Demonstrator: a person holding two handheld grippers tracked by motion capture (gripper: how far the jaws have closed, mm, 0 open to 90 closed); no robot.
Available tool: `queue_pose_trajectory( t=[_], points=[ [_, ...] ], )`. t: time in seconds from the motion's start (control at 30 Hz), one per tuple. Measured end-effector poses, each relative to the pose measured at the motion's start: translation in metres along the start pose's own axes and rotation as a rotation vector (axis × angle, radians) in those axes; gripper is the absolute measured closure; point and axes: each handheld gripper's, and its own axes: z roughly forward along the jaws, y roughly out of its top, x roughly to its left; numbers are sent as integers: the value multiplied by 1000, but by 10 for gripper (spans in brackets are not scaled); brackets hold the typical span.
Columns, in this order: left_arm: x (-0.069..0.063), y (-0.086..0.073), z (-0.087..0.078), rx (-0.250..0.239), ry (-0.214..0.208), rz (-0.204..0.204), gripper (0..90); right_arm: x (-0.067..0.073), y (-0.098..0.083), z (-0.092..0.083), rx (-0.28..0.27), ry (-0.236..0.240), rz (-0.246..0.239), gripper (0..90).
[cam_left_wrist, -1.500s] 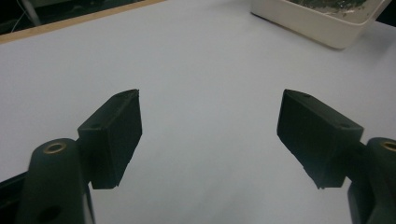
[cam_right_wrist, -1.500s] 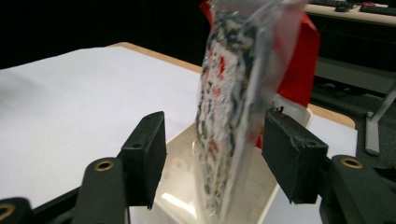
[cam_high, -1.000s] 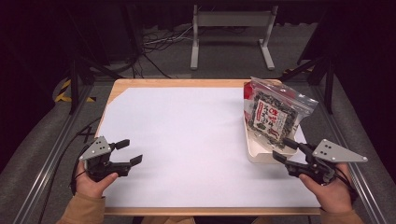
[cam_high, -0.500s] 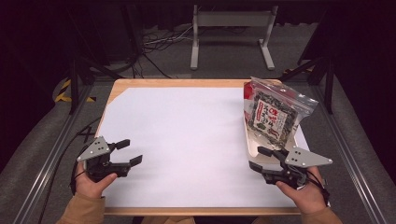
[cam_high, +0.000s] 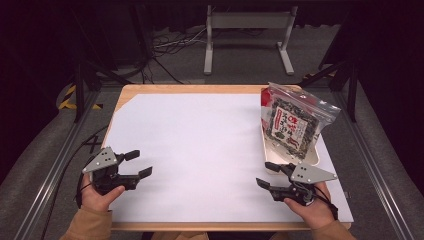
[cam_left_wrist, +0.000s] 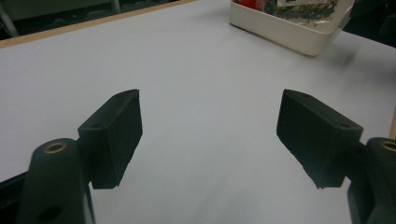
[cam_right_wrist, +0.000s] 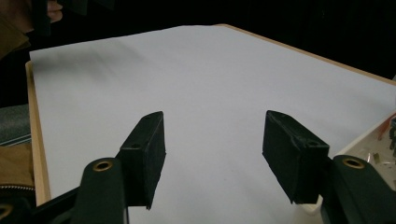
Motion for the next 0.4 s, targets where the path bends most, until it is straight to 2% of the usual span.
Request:
queue_pose_trajectory(
  t=[0.23,0.4],
  points=[
    [0,0,0,0,0,1,230,0,-9,8,23,-9,4,385],
    [0,-1,-1,-4,-5,4,230,-1,-8,8,13,-14,8,380]
  ],
)
